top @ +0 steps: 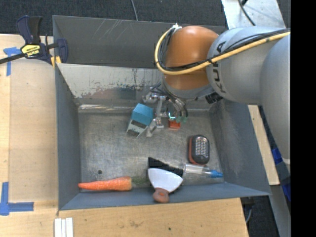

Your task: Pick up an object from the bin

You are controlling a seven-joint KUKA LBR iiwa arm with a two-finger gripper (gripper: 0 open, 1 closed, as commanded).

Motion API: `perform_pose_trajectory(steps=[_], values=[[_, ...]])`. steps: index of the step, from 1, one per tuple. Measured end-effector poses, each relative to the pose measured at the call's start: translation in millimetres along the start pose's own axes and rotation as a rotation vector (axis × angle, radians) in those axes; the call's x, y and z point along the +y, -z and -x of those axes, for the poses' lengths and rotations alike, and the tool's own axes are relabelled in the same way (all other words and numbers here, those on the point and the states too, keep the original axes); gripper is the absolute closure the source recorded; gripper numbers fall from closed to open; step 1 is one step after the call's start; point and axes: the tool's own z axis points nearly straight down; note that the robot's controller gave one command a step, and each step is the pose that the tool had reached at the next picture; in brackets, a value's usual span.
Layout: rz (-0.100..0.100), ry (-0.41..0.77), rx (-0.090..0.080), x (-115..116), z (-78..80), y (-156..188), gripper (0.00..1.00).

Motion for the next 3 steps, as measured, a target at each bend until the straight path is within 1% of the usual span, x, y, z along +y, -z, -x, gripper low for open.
perform_pose_trajectory(steps=[1,2,3], values=[[0.0,-0.002,-0.007,-1,1.9,4,1.0],[0.0,-0.003,-0.007,-1,1.9,4,1.0],[0.001,0.034,-0.009,3,6.3,97,1.0]])
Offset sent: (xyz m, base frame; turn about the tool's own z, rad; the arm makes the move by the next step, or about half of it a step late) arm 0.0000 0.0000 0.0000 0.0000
